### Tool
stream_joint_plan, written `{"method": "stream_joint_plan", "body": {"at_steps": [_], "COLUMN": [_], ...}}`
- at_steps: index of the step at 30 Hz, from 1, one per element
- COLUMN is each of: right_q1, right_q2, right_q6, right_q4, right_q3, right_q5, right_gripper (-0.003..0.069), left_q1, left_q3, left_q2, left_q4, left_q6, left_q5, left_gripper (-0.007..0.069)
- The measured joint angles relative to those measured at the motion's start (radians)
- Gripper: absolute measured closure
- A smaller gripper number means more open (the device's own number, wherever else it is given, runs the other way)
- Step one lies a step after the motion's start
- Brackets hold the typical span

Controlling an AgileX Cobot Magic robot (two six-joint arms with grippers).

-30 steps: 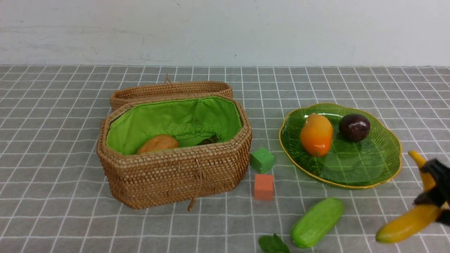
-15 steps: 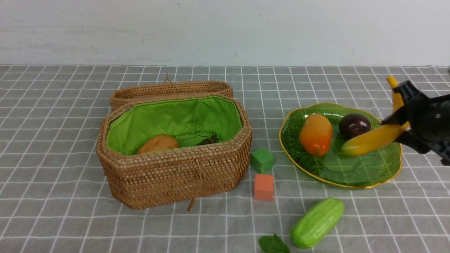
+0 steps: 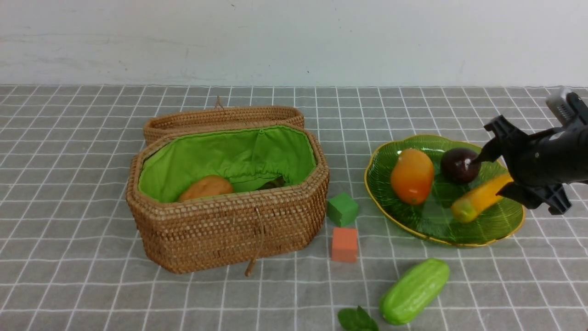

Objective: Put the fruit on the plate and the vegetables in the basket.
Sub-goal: Use the right arm to grab a banana and put it into the right plate, then take a chayote with your right arm and place it on the basket on the left.

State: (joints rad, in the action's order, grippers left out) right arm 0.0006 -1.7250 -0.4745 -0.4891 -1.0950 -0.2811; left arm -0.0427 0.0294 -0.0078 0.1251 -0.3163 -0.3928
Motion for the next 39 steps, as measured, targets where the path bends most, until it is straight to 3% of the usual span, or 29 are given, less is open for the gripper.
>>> {"method": "stream_joint_plan", "body": {"at_steps": [3,9,12,18,19,24,35,39], "right_q1": [0.0,0.013,0.045,0.183,0.241,0.335,0.352,0.352], "right_q2": [0.001,0.098,0.176,0.247,0.243,0.185,0.044,0.025], "right_q6": [0.009,0.257,0.297,0.217,0.164,0.022,-0.047,0.013], "right_q4": [0.0,0.006,-0.004,-0.023,-0.024,-0.027,-0.053,-0.021], "right_q3": [0.0,0.0,0.011,0.131,0.184,0.254,0.253,0.254], "right_q5": [-0.03,-0.221,-0.318,-0.364,-0.339,-0.212,-0.072,-0.081], "right_gripper": [0.0112,0.0109,0.0109,0.0109,0.0109,0.0109,0.0109,0.0179], "left_q1": [0.0,0.0,0.0,0.0,0.0,0.0,0.0,0.0], "left_q3": [0.0,0.0,0.0,0.0,0.0,0.0,0.0,0.0], "left_q2": [0.0,0.0,0.0,0.0,0.0,0.0,0.0,0.0], "left_q4": [0.0,0.0,0.0,0.0,0.0,0.0,0.0,0.0], "left_q6": [0.0,0.0,0.0,0.0,0.0,0.0,0.0,0.0], "left_q5": [0.0,0.0,0.0,0.0,0.0,0.0,0.0,0.0], "left_gripper": [0.0425,0.0425,0.0425,0.0425,0.0425,0.0425,0.0425,0.0419]}}
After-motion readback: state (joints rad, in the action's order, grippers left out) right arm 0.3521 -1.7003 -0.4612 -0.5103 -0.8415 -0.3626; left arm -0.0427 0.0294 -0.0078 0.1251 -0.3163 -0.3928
